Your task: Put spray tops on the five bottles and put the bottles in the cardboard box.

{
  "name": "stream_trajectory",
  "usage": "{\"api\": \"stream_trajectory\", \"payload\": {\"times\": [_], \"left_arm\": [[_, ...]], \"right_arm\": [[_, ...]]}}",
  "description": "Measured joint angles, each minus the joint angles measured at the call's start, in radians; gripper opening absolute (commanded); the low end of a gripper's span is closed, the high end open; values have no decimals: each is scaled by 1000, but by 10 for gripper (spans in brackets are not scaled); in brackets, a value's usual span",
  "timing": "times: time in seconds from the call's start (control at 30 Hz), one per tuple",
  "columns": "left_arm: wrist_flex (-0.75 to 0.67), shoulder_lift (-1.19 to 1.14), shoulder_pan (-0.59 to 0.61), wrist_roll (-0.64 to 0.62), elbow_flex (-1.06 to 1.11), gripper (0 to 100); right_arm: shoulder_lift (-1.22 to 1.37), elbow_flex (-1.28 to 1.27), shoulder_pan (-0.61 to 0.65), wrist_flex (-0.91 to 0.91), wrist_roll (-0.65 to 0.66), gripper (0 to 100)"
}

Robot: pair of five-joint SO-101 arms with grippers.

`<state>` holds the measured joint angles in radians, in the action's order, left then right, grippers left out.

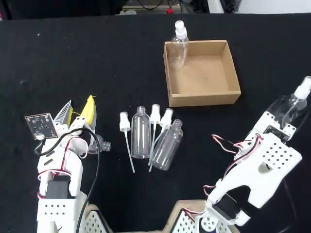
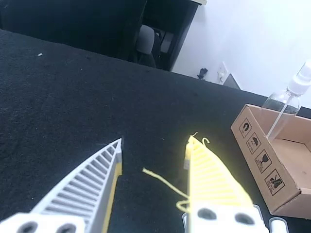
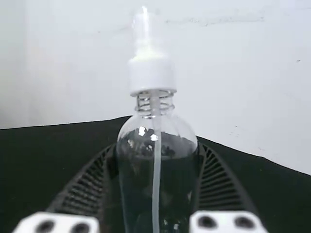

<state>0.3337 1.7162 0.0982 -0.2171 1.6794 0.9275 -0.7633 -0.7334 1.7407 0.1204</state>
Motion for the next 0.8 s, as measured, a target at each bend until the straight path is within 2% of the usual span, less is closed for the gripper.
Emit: {"api": "stream_trajectory", "payload": {"times": [0.13,0.3,0.37,0.8], "left_arm": [[0,0,0,0,0,202],[0,0,0,0,0,202],[0,0,0,0,0,202],[0,0,0,0,0,202]], "right_arm": [[3,3,0,0,0,115],[3,3,6,0,0,265],[5,3,8,-5,0,292],[25,-14,5,-8,0,293]]}}
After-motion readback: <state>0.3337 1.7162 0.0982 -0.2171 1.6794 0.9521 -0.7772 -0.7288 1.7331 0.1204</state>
